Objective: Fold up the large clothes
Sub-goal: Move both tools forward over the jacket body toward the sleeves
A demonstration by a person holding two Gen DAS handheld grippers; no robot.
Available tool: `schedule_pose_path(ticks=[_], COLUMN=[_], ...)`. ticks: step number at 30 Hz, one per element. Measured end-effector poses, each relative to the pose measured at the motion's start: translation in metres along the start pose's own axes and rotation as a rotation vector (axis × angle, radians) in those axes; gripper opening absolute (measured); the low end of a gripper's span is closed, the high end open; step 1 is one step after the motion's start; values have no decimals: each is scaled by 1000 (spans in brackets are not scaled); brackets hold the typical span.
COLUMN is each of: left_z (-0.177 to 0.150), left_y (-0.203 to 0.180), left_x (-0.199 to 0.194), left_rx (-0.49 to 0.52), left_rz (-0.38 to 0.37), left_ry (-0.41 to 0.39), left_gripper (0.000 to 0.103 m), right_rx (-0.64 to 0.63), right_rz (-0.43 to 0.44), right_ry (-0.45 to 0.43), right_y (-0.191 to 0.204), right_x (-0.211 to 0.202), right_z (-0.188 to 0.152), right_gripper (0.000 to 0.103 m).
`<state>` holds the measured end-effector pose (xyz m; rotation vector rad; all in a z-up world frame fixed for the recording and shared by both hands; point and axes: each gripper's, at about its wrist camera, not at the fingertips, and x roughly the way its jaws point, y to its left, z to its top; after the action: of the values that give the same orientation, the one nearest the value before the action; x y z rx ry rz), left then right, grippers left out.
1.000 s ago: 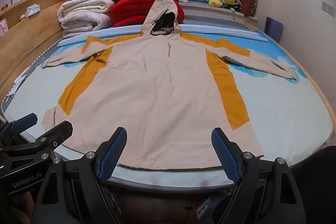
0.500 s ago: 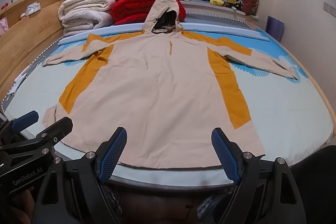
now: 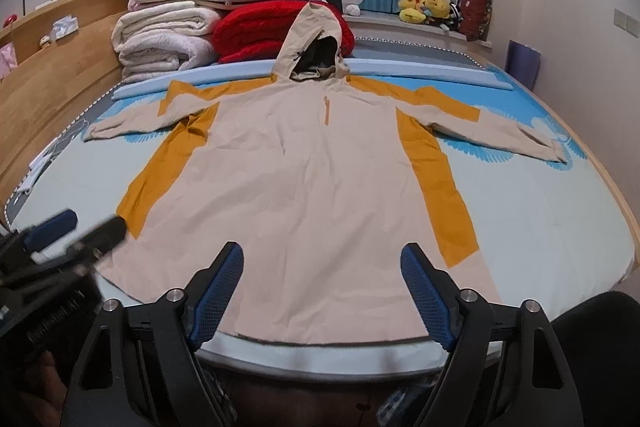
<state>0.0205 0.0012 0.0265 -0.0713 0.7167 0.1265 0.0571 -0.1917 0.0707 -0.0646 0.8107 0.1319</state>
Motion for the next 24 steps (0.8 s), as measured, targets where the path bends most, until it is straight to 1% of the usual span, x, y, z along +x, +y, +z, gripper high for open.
schedule_pose_path(ticks=[1, 2, 4, 6, 9, 13, 15, 17, 20, 24], left_z=[6, 6, 19, 30, 41, 46, 50, 55, 70, 97], left_y=[1, -1, 0, 0, 0, -5, -11, -8, -1, 9], left_x=[-4, -5, -11, -16, -24, -22, -17, -7, 7, 32], left_rx=[5, 12, 15, 7, -7, 22, 42, 40, 22, -1], left_rz=[4, 6, 8, -5, -36, -65, -61, -66, -65, -40], left_ry=[-15, -20, -34, -37, -46, -85, -98, -99, -106, -127], left_gripper=[52, 51, 49, 48, 47, 47, 45, 42, 40, 40], right_rx=[4, 11, 19, 21, 33, 56, 72, 80, 72, 82], right_rz=[10, 24, 52, 69, 71, 62, 64, 60, 41, 20], right_ry=[0, 2, 4, 5, 8, 17, 23, 14, -34, -118], right_y=[-1, -2, -5, -6, -11, -14, -17, -19, -22, -31], right_x=[1, 2, 3, 4, 5, 7, 8, 9, 8, 14], right_z=[1, 3, 6, 9, 11, 13, 16, 23, 43, 85], right_gripper=[73, 70, 57, 52, 45, 40, 37, 37, 37, 39])
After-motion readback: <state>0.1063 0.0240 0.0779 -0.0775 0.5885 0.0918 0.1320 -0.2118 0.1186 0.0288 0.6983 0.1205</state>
